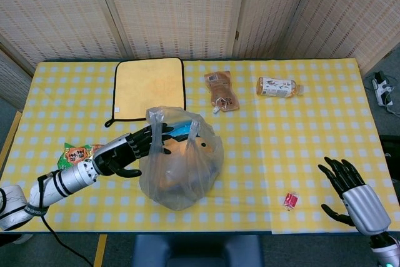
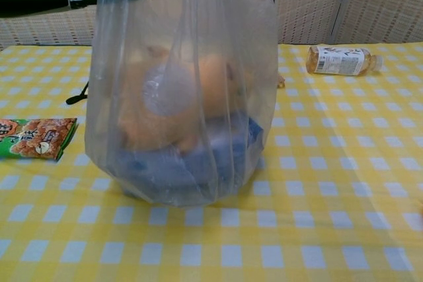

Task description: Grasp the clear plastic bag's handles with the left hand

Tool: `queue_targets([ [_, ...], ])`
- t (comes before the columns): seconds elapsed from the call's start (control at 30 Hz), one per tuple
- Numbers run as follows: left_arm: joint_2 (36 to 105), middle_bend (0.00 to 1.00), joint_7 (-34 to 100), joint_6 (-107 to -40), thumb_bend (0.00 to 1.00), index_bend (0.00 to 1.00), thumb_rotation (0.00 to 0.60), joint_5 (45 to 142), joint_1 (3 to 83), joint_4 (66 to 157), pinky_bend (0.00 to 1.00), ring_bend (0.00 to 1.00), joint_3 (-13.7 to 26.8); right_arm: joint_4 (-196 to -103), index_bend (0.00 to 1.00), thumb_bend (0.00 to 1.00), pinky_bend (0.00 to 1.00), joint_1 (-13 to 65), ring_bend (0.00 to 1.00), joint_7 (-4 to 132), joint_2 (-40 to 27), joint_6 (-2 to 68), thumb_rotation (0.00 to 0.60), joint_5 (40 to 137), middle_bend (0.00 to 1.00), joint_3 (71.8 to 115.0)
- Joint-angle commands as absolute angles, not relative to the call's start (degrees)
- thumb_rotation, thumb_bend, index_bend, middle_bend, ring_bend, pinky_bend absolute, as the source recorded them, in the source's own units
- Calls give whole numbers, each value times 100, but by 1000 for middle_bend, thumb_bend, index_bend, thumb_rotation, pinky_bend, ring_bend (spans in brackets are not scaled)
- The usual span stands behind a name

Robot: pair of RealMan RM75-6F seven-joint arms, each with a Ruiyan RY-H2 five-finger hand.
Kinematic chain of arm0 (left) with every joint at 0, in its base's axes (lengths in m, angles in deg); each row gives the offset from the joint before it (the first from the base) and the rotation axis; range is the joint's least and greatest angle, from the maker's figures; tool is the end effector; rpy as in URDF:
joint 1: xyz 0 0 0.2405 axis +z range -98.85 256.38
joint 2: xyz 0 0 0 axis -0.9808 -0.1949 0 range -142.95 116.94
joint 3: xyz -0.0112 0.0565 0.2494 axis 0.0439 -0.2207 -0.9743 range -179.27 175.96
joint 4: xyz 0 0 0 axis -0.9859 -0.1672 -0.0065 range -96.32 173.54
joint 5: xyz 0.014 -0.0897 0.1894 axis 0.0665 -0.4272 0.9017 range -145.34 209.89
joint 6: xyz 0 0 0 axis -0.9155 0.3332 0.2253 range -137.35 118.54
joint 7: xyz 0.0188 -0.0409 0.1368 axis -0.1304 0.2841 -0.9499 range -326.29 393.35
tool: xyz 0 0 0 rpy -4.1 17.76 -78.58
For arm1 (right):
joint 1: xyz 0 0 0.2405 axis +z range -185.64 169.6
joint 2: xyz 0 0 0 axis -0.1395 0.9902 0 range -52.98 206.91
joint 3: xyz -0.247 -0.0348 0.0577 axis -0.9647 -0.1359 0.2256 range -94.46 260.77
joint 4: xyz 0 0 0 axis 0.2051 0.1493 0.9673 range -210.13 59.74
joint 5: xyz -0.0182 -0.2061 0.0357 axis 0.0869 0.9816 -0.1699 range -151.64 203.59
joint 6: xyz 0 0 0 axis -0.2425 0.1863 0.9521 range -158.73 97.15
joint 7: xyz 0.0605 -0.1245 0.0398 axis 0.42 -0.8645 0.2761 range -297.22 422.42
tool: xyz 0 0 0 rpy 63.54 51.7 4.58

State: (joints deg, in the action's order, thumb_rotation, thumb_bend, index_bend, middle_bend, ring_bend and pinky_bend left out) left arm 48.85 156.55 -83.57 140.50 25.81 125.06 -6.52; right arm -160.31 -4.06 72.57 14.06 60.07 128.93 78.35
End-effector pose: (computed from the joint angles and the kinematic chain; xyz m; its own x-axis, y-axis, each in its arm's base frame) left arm -0.1079 0.3253 0.1173 -0.5361 0.8441 -0.0106 0.3813 0.2534 0.8891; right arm -0.3065 -0.1438 0.1540 0.3796 -0.0817 0.9215 -0.8967 -0.2776 0.3448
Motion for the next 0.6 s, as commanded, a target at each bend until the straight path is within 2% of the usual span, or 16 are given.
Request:
queue_targets([
  [0.03, 4967, 55, 15574, -8297, 246, 23, 600, 13935, 2537, 12494, 181, 41, -640, -16032, 0, 261, 0, -406, 0, 7260, 1408, 6012, 600, 12896, 0, 7833],
  [0.6, 5156, 64, 15310, -8245, 244, 82, 600, 13466, 2425, 12792, 158, 29, -451, -16015, 0, 261, 0, -399, 0, 7332, 1438, 6034, 600, 12858, 0, 7841],
])
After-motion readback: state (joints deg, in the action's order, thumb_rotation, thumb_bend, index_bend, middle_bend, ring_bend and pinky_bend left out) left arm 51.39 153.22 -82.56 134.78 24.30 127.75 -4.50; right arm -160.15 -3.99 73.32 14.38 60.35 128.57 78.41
